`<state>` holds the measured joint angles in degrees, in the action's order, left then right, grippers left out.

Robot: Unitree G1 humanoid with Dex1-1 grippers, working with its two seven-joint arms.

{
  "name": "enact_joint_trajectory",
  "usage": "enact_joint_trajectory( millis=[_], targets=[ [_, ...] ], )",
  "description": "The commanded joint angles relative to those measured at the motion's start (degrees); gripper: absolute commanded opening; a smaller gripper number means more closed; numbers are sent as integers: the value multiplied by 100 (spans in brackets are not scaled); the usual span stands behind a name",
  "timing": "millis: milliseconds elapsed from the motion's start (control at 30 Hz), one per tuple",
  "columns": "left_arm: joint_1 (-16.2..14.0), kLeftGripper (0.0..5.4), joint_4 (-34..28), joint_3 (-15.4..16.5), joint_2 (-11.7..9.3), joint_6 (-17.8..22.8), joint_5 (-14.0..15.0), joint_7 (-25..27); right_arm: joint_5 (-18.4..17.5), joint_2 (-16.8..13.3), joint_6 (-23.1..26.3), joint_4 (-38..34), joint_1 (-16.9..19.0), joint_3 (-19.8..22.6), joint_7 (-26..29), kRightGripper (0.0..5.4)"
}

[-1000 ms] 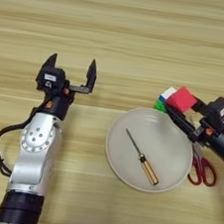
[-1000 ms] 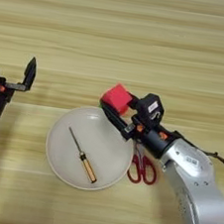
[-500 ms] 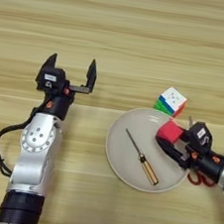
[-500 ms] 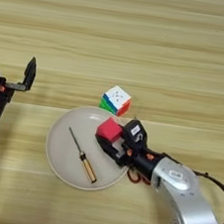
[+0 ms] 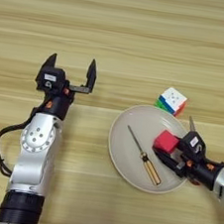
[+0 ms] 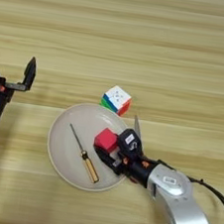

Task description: Move the objects on the table

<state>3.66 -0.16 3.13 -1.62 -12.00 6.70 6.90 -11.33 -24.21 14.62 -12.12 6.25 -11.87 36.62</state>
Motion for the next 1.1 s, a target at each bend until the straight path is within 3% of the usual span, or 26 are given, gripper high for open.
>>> enact_joint_trajectory(
  millis=[33, 433, 900, 1100],
  targets=[
    [32, 540, -17, 1, -12, -35, -19, -11, 84, -10, 1, 107, 32, -13, -8, 231],
    [41, 540, -27, -14, 4, -28, -34, -30, 49, 7, -33, 60, 9, 70, -1, 359],
    [49, 540, -143, -45, 19, 73, -42, -68, -182, 185, -184, -99, -244, 577, -175, 528],
    [62, 540, -159, -7, -12, 111, -3, -50, -125, 264, -233, -79, -460, 737, -370, 535]
  ],
)
